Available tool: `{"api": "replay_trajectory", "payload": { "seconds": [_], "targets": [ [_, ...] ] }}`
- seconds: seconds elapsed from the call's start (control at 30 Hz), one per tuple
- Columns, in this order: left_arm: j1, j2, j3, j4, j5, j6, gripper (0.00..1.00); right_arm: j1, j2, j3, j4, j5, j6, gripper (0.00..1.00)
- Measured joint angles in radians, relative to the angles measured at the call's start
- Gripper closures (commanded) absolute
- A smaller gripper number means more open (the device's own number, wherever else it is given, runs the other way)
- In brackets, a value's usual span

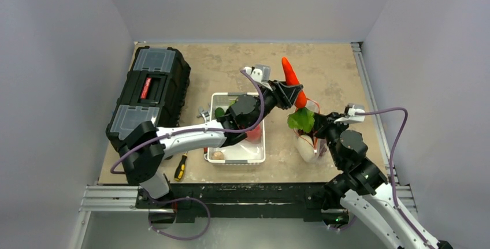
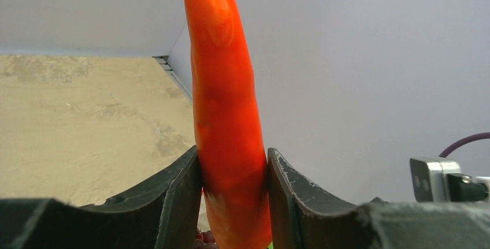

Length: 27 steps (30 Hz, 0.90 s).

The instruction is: Place the food in the zip-top bag and seal the zipper

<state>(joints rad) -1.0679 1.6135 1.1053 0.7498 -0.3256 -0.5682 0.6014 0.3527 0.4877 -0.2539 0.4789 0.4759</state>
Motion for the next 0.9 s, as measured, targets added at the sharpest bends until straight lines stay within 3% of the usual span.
{"api": "replay_trajectory", "payload": {
  "seconds": [0.6,0.77,0.9],
  "targets": [
    [-0.007,0.14,0.049,0.023,0.108,-0.061,0.81,0.0,-0.002,0.0,0.0,0.0,0.0,1.0],
    [-0.027,0.142,0.051,-0.07,0.117,-0.057,0.82,-0.002,-0.003,-0.005,-0.01,0.012,-0.007,1.0],
    [-0.049,0.144,0.089,-0.296,0.122,-0.092,0.82,0.0,-0.014,-0.005,-0.003,0.006,-0.006,1.0]
  ]
}}
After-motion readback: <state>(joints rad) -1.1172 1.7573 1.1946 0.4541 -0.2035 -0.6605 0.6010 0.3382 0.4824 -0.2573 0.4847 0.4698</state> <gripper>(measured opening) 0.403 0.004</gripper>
